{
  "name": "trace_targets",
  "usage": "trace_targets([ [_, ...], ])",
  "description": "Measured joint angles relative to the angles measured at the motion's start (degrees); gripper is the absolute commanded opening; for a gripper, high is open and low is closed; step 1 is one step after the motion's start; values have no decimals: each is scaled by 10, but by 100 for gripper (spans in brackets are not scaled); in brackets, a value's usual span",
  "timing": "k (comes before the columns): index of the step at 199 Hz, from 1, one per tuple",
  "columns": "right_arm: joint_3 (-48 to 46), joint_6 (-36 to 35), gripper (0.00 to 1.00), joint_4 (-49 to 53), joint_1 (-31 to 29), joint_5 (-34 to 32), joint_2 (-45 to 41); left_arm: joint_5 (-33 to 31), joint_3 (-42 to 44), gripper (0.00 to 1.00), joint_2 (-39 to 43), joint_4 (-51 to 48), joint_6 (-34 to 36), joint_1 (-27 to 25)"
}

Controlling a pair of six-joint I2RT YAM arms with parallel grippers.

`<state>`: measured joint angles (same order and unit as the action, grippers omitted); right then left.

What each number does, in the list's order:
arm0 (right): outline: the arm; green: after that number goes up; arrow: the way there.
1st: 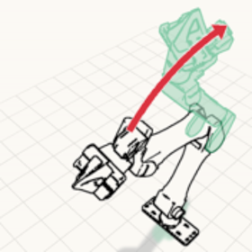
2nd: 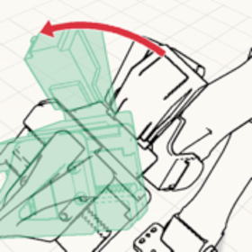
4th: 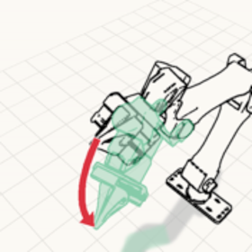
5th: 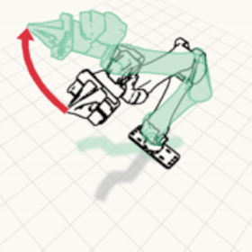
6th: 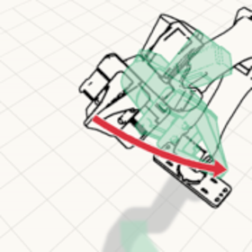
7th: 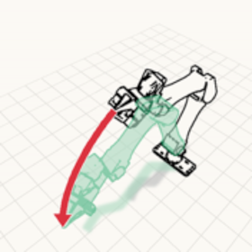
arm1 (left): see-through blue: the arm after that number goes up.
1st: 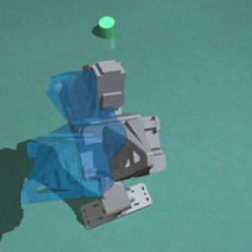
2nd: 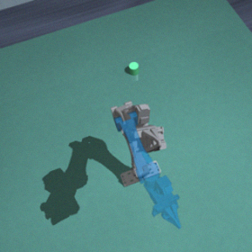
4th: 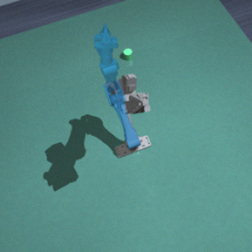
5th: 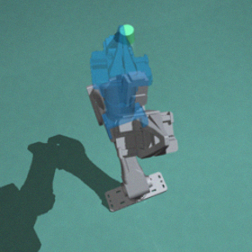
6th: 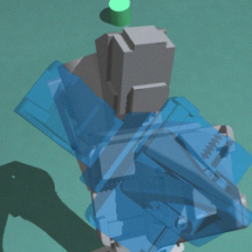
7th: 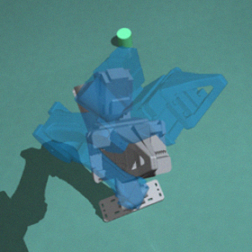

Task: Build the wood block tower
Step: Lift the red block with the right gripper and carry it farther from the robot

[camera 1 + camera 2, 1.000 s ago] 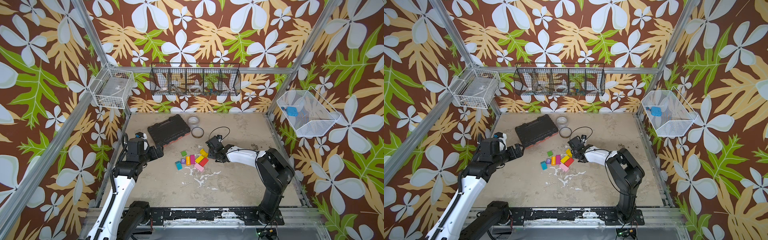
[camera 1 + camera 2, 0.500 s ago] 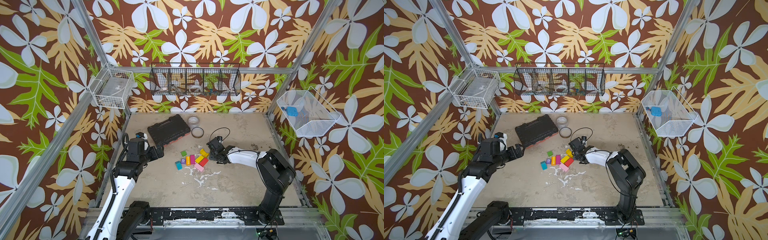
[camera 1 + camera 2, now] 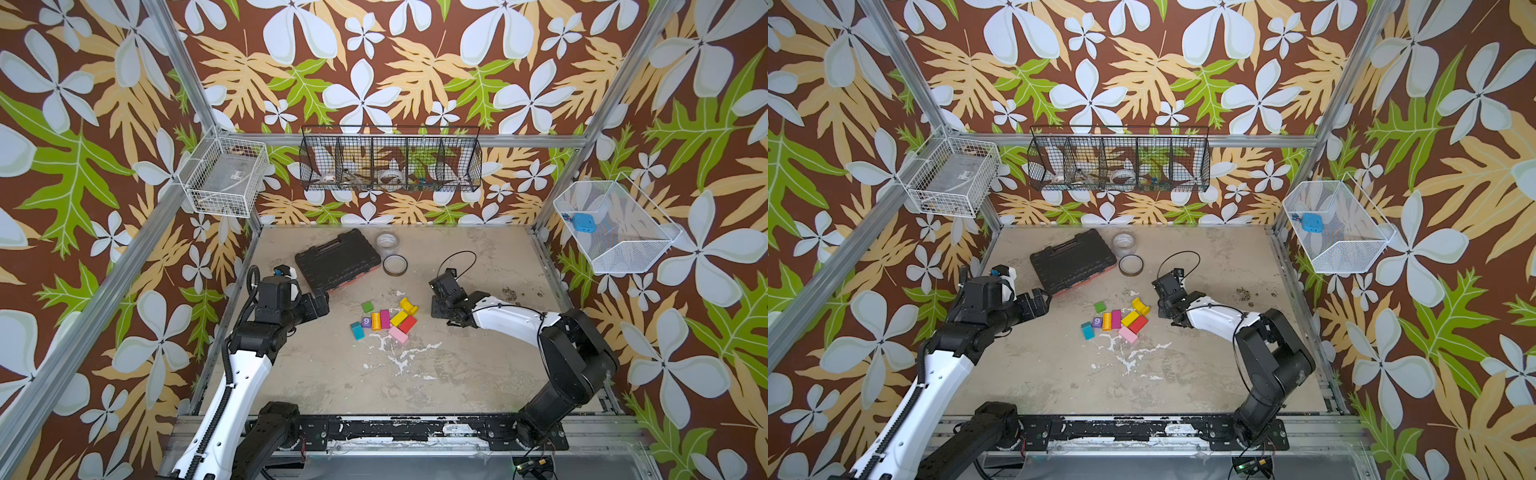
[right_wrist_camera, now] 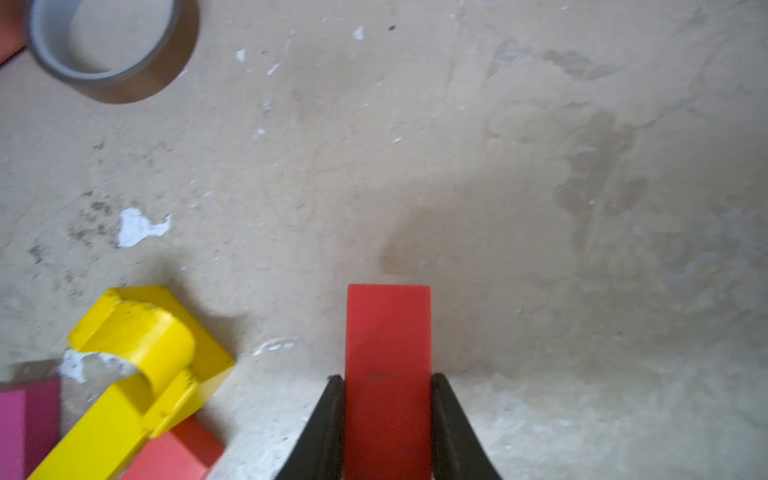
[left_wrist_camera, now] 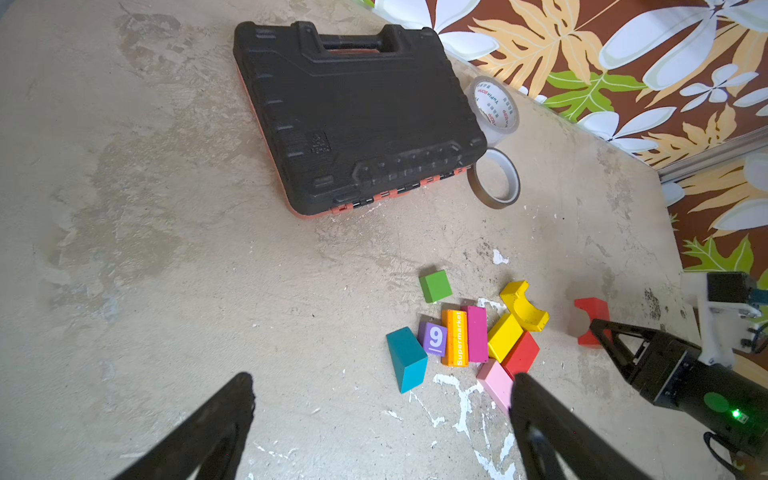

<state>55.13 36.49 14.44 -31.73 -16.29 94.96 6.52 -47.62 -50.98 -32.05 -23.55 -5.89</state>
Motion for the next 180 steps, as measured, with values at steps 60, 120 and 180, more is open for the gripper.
trace_targets([
  [60,-31,-55,39,-9,59,-2,-8,0,0,97,-3,0,0,-2],
  [120,-42,-70,62,2,68,0,-43,0,0,97,-5,0,0,-2],
  [180,-42,3,67,28,-61,-6,-151,0,0,97,-5,0,0,-2],
])
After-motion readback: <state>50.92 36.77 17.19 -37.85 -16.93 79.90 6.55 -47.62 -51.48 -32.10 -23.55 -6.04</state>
